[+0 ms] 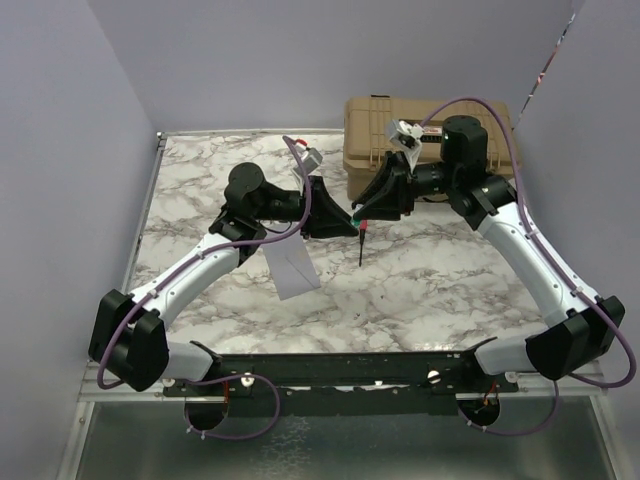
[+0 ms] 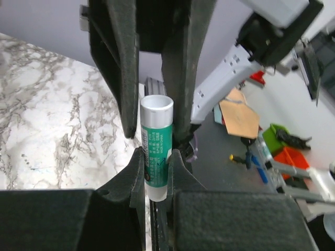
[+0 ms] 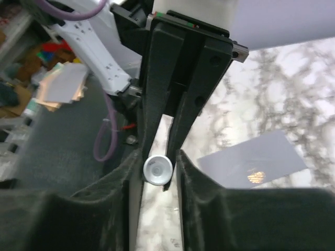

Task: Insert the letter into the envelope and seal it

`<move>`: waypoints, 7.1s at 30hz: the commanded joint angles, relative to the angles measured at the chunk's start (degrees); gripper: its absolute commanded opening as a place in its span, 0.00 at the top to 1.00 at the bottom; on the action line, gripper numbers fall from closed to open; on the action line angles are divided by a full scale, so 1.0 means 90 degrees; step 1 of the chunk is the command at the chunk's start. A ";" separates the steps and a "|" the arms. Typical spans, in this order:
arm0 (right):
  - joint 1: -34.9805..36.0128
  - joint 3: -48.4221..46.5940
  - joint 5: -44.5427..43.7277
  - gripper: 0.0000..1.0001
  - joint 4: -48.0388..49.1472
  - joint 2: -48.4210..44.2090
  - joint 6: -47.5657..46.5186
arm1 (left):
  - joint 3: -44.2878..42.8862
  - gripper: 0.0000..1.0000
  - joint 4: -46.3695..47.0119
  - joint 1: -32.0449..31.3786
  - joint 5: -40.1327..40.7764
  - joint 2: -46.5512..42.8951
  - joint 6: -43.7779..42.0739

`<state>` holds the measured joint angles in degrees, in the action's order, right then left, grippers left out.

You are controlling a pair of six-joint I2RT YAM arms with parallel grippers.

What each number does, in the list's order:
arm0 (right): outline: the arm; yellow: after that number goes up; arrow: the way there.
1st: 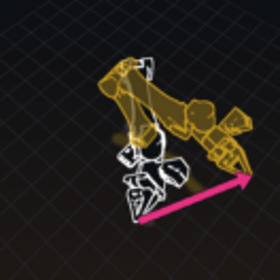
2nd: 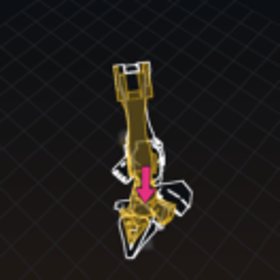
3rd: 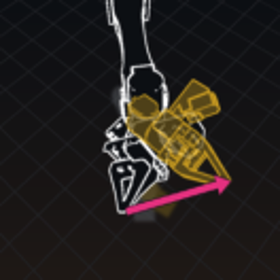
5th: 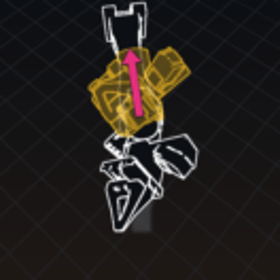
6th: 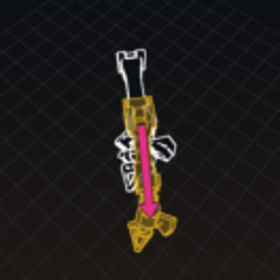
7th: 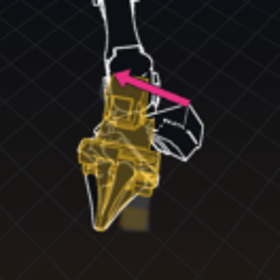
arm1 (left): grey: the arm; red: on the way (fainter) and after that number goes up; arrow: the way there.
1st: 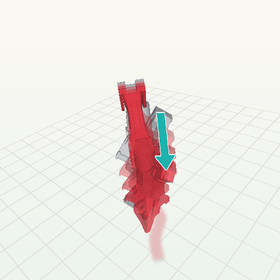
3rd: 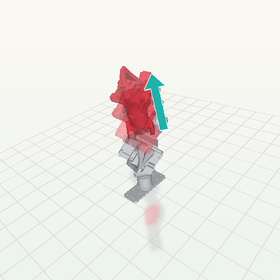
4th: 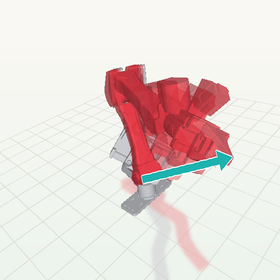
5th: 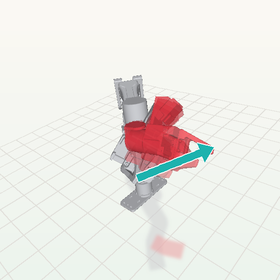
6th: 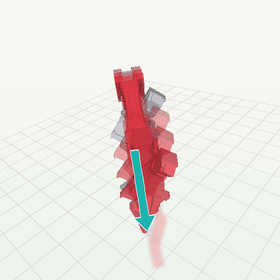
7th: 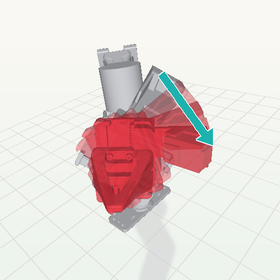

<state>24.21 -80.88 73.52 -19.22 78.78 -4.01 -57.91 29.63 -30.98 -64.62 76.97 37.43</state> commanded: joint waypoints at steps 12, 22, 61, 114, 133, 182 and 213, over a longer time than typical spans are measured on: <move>0.0332 0.0599 -0.6137 0.27 0.1317 -0.0135 0.4963 | 0.0025 1.00 -0.0060 0.0079 0.2902 0.0112 -0.0360; 0.0377 0.0114 -0.5806 0.62 0.1040 0.0285 0.4970 | -0.0008 1.00 -0.0235 0.0068 0.3012 0.0212 -0.0472; 0.0265 -0.0839 -0.5372 0.39 0.0154 0.0162 0.3605 | -0.0726 1.00 -0.1061 0.0054 0.2809 -0.0037 -0.0569; 0.0629 -0.0270 -0.2875 0.30 0.1082 -0.0197 0.2415 | -0.0446 1.00 -0.0876 0.0076 0.0886 -0.0539 -0.0644; 0.0850 -0.0130 -0.5519 0.39 0.1095 0.0326 0.4387 | 0.0038 1.00 -0.1346 0.0082 0.3538 -0.0408 -0.1042; 0.0440 0.0271 0.0785 1.00 0.3439 -0.0158 0.2339 | -0.0669 1.00 -0.1154 0.0072 -0.0468 -0.0154 -0.0657; 0.0420 0.0320 -0.4628 0.41 0.1771 -0.0254 0.4323 | -0.0119 1.00 -0.0107 -0.0049 0.3035 -0.0088 -0.0065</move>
<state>27.79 -78.41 32.64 -1.43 77.23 33.74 -59.64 24.47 -31.24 -39.94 76.09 33.93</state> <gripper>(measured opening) 0.646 0.116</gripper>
